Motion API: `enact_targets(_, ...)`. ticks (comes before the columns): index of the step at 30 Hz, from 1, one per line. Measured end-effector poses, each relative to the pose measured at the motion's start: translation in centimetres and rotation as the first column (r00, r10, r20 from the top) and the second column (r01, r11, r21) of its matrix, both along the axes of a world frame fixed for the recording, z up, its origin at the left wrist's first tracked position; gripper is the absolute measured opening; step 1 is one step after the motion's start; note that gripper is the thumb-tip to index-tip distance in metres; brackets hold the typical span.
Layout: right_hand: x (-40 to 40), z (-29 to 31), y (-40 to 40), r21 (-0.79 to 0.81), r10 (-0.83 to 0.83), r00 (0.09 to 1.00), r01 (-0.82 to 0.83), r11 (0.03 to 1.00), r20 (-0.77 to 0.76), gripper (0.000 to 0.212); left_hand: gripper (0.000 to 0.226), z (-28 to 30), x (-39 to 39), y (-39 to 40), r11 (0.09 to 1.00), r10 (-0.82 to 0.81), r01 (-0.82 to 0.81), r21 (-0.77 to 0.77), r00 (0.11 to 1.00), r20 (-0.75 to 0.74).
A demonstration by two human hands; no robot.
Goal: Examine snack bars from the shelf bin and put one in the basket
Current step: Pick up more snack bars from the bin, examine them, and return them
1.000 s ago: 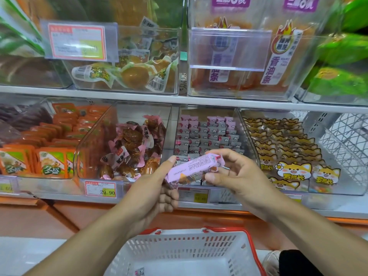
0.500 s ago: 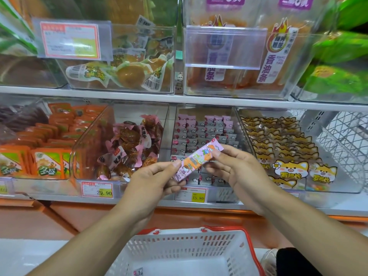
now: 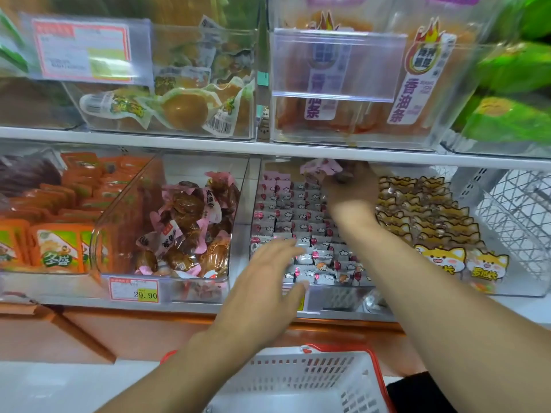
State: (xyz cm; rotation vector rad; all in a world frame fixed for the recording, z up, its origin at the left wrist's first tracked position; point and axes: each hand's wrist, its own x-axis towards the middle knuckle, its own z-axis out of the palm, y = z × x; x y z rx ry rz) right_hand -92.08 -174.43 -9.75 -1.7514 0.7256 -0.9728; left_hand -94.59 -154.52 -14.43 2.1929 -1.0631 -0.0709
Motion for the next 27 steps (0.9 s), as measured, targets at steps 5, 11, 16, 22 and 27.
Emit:
enact_targets(5,3.2,-1.2,-0.7,-0.22,0.021,0.994,-0.044,0.974,-0.106,0.019,0.06,-1.7,0.0,-0.8,0.995,-0.053,0.048,0.091,0.998,0.045)
enact_targets(11,4.6,-2.9,-2.1,-0.377,0.042,0.941,-0.176,0.909,-0.337,0.029,0.058,-2.4,0.2,-1.1,0.992,-0.063,0.051,0.117,0.993,0.1)
enact_targets(16,5.4,-3.5,-2.7,-0.485,0.024,0.777,-0.416,0.769,-0.629,0.053,0.059,-2.5,0.1,-1.3,0.992,-0.056,0.041,0.123,0.991,0.123)
enact_targets(22,6.6,-4.2,-3.0,-0.567,-0.167,0.74,-0.328,0.756,-0.651,0.048,0.058,-2.7,0.2,-0.7,0.99,-0.083,0.066,0.124,0.987,0.135)
enact_targets(27,7.3,-4.2,-3.1,-0.625,-0.3,0.745,-0.197,0.755,-0.596,0.038,0.059,-2.6,0.3,-0.3,0.99,-0.114,0.102,0.103,0.986,0.12)
